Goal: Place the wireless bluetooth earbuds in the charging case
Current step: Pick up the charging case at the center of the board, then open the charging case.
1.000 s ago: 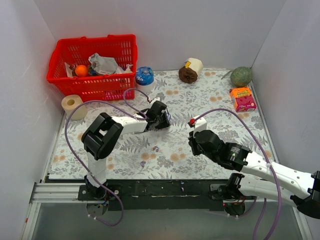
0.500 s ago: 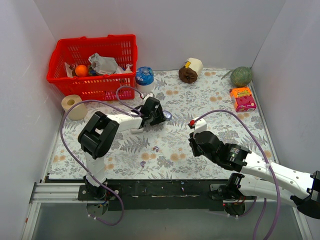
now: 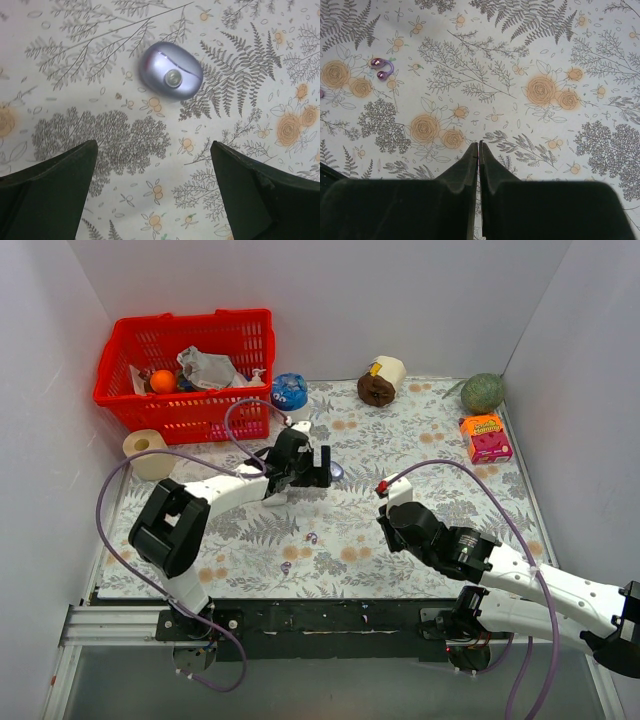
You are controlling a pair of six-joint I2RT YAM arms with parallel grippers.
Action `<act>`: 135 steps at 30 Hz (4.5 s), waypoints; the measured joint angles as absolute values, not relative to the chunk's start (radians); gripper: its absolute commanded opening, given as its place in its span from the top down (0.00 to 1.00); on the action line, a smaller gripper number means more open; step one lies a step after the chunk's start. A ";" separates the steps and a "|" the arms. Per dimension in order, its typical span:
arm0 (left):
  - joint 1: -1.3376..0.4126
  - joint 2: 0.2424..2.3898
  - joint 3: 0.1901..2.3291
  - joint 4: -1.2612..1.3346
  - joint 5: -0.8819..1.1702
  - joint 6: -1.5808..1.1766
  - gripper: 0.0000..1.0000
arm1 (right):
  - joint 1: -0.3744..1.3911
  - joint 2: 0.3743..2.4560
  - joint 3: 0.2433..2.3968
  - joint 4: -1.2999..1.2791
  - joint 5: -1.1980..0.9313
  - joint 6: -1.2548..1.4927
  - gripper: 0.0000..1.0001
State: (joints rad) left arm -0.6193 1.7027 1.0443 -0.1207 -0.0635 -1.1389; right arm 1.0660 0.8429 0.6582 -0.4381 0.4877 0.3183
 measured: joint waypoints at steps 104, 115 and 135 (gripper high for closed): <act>-0.859 0.803 0.328 0.498 0.352 -0.536 1.00 | 0.997 1.185 1.189 -0.499 -0.057 0.399 0.31; -0.889 0.803 0.335 0.478 0.280 -0.513 1.00 | 1.015 1.252 1.190 -0.536 -0.039 0.422 0.32; -0.900 0.795 0.337 0.464 0.235 -0.493 1.00 | 0.978 1.195 1.165 -0.545 0.031 0.450 0.37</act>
